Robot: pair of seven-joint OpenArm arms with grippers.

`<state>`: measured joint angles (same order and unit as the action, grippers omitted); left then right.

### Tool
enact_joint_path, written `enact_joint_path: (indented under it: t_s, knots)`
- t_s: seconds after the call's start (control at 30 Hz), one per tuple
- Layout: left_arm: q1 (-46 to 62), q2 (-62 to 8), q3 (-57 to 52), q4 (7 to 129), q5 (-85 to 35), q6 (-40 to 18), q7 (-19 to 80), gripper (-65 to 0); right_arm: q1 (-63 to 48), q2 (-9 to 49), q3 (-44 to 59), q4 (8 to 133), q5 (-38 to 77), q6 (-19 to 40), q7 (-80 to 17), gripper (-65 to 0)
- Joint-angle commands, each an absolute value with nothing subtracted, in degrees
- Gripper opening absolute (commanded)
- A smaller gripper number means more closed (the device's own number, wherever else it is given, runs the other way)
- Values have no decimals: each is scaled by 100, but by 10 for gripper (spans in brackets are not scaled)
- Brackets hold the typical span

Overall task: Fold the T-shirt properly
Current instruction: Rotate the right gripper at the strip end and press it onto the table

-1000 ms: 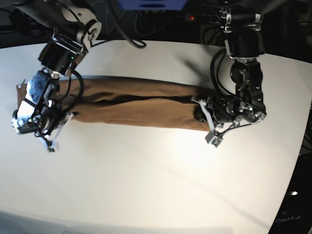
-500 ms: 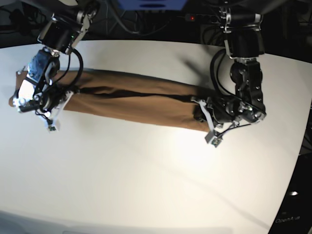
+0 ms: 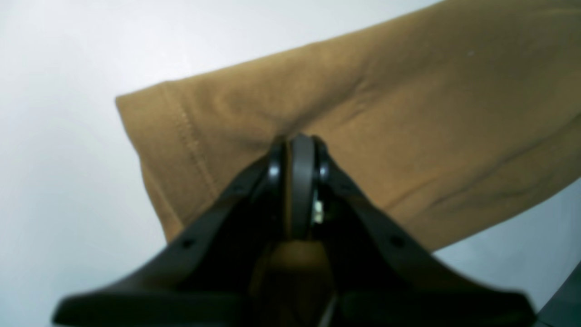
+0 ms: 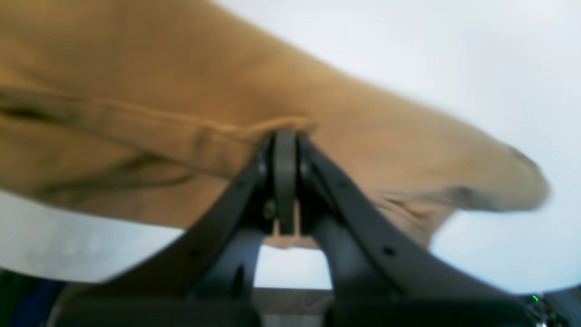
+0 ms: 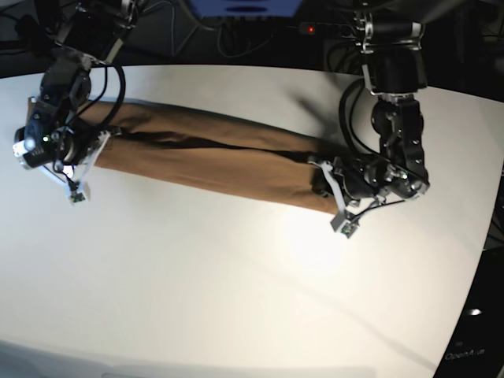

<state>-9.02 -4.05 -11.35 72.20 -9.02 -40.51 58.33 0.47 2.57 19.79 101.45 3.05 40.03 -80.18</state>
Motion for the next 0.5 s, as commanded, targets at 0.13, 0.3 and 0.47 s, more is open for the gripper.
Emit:
enact_joint_path:
  t_s: [0.13,0.3,0.47]
  knots:
    - [-796,-444,-1112,7143,-479,-4000,6308,-624,22,453,2062,10246,312,4000,-8000,-646]
    - [-787,-453,-1112,7143,-470,-4000,6308,-624,48,620,2167,10237,312,4000,-8000,-644]
    - [-769,-453,-1112,7143,-470,-4000,6325,-624,22,945,2167,10141,312,4000,-7802,-644]
